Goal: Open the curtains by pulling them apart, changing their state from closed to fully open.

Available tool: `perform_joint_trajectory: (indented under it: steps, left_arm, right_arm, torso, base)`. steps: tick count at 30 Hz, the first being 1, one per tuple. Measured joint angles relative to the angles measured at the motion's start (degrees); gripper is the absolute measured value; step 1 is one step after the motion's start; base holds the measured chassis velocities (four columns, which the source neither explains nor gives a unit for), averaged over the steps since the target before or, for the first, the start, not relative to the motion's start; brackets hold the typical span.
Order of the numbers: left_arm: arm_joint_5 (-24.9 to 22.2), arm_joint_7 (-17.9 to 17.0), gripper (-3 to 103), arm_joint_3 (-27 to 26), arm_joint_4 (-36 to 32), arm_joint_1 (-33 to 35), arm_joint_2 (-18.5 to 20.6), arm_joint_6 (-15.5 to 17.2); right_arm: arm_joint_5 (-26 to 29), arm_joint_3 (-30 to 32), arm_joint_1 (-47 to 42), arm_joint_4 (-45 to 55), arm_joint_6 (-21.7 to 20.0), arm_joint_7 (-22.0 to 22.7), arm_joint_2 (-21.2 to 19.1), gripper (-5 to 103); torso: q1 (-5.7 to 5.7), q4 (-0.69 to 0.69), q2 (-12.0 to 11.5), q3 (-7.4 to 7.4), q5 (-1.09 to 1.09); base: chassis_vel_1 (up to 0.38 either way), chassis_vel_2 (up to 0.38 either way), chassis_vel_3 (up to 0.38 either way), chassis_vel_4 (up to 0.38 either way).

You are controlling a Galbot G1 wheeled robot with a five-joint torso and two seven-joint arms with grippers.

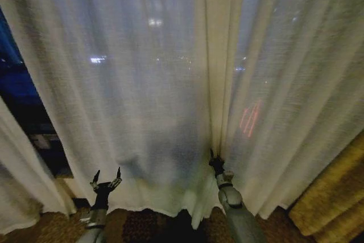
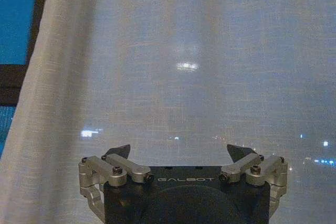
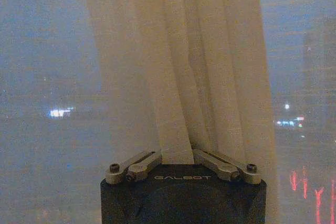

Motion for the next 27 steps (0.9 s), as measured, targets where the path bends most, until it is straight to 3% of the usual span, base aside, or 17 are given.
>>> perform_joint_trajectory:
  steps: [27]
  left_arm:
    - [0.0, 0.0, 100, 0.0, 0.0, 0.0, 0.0, 0.0]
  right_arm:
    - [1.1, 1.0, -0.6, 0.3, 0.5, -0.1, -0.8, 0]
  torso:
    - [0.0, 0.0, 0.0, 0.0, 0.0]
  base:
    - [-0.35, -0.357, 0.35, 0.356]
